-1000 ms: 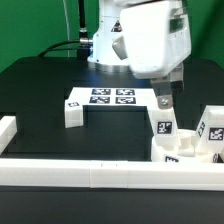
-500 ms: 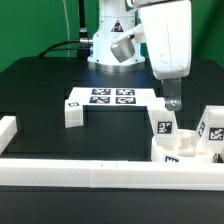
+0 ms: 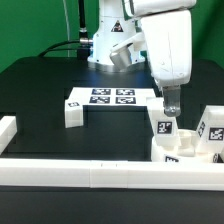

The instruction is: Assemble stool

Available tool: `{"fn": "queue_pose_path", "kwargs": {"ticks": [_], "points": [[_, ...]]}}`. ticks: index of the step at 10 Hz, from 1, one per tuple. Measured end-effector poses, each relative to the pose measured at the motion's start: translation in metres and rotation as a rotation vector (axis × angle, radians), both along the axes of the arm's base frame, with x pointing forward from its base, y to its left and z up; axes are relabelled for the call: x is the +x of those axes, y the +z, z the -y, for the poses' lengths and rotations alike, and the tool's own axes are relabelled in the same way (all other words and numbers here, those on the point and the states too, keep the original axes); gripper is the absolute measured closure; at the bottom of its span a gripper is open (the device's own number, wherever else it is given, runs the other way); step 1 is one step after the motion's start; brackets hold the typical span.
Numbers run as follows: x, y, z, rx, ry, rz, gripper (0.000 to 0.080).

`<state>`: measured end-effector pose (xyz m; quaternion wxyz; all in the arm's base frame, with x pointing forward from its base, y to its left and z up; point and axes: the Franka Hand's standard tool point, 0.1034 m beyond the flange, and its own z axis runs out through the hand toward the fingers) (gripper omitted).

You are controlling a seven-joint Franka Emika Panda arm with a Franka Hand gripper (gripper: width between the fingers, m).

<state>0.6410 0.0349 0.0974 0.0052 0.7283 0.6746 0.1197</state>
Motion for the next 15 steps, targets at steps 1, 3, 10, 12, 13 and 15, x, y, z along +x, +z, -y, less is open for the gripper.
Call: {"fn": "queue_pose_path", "kwargs": {"ticks": [1, 3, 10, 12, 13, 15], "points": [[0.0, -0.001, 0.0, 0.001, -0.001, -0.002, 0.0151], [-0.003, -0.008, -0.001, 0.005, -0.002, -0.013, 0.0151], [-0.004, -0.011, -0.002, 0.009, -0.008, -0.02, 0.0436], [-0.004, -0.011, -0.002, 0.012, -0.026, -0.022, 0.0436], [-0.004, -0.011, -0.002, 0.012, -0.026, -0.022, 0.0436], [-0.004, -0.011, -0.003, 0.03, -0.121, -0.038, 0.0436]]}}
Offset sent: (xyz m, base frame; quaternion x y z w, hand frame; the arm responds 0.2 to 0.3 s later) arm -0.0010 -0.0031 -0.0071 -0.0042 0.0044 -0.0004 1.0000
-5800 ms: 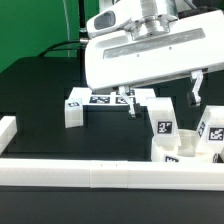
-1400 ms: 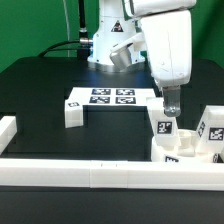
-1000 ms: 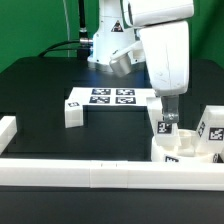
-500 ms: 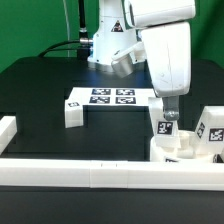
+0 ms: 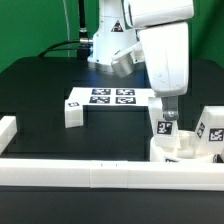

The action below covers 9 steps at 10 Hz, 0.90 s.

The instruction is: Assemble stool

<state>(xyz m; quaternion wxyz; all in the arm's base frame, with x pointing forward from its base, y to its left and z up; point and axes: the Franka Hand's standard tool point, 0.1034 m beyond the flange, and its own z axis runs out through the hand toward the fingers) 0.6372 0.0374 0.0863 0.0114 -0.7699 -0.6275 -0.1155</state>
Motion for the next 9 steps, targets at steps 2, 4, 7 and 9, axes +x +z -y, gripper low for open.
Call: {"fn": "queue_pose_path", "kwargs": {"ticks": [2, 4, 7, 9], "points": [[0.0, 0.0, -0.001, 0.02, -0.117, -0.021, 0.0436], [0.0, 0.0, -0.006, 0.052, -0.29, -0.049, 0.0436], [0.0, 0.002, -0.012, 0.089, -0.506, -0.086, 0.0436], [-0.001, 0.001, -0.023, 0.125, -0.678, -0.121, 0.0437]]}}
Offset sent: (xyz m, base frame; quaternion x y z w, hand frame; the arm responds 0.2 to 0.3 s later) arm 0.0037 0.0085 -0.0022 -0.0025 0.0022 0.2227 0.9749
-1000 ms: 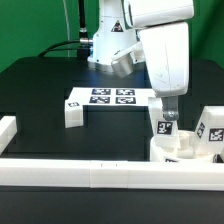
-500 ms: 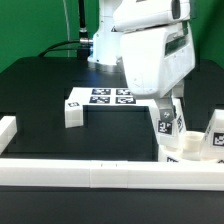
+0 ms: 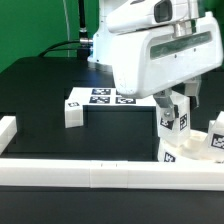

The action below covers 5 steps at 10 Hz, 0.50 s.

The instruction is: Assemble stool

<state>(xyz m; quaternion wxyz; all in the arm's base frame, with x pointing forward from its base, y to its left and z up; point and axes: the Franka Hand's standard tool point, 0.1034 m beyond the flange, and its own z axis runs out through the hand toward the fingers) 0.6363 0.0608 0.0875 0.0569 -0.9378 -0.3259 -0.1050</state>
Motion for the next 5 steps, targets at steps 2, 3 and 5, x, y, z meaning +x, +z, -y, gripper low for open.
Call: {"fn": "queue_pose_path", "kwargs": {"ticks": [2, 3, 5], "points": [[-0.0011, -0.0018, -0.0077, 0.047, -0.151, -0.024, 0.0454], [-0.0014, -0.0025, -0.0075, 0.063, -0.199, -0.027, 0.0454], [-0.0018, -0.0025, -0.0116, 0.103, -0.329, -0.057, 0.0478]]}}
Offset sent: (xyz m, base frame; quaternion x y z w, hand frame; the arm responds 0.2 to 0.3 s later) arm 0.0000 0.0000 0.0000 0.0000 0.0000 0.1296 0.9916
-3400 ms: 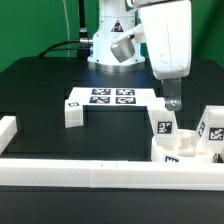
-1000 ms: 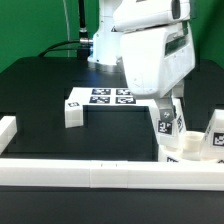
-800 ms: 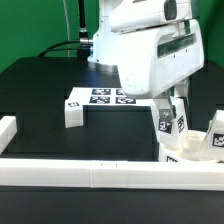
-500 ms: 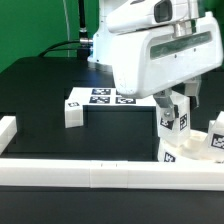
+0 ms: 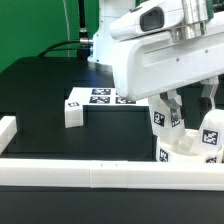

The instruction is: Assemble stool

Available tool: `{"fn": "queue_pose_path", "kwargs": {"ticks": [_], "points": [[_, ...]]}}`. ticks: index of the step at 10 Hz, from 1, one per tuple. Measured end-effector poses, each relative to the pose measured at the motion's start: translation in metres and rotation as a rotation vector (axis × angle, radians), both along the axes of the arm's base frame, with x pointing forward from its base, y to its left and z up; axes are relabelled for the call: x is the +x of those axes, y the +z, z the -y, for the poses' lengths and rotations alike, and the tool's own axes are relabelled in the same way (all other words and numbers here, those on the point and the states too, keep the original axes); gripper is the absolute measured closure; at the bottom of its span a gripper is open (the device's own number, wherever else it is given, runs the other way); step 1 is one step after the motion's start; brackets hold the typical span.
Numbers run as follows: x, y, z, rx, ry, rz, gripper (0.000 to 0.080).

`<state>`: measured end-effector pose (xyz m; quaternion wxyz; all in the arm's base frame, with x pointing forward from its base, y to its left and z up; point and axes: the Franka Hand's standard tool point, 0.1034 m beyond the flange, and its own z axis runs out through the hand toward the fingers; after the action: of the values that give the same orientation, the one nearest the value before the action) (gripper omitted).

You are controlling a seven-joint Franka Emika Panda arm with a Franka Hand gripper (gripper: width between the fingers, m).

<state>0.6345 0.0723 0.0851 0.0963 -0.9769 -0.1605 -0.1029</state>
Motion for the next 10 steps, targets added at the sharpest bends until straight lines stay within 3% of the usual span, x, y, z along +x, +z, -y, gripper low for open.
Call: {"fn": "queue_pose_path", "kwargs": {"ticks": [2, 3, 4, 5, 6, 8, 10], "points": [[0.0, 0.0, -0.002, 0.02, -0.062, -0.015, 0.0478], [0.0, 0.0, -0.002, 0.019, -0.057, -0.014, 0.0392], [0.0, 0.001, -0.002, 0.017, -0.052, -0.012, 0.0259], [0.001, 0.004, -0.001, 0.006, -0.004, 0.002, 0.0259], [0.003, 0.009, 0.001, -0.005, 0.046, 0.013, 0.0172], [0.006, 0.021, 0.001, -0.016, 0.086, 0.025, 0.0157], [0.005, 0.02, 0.0, -0.014, 0.088, 0.026, 0.015]]}}
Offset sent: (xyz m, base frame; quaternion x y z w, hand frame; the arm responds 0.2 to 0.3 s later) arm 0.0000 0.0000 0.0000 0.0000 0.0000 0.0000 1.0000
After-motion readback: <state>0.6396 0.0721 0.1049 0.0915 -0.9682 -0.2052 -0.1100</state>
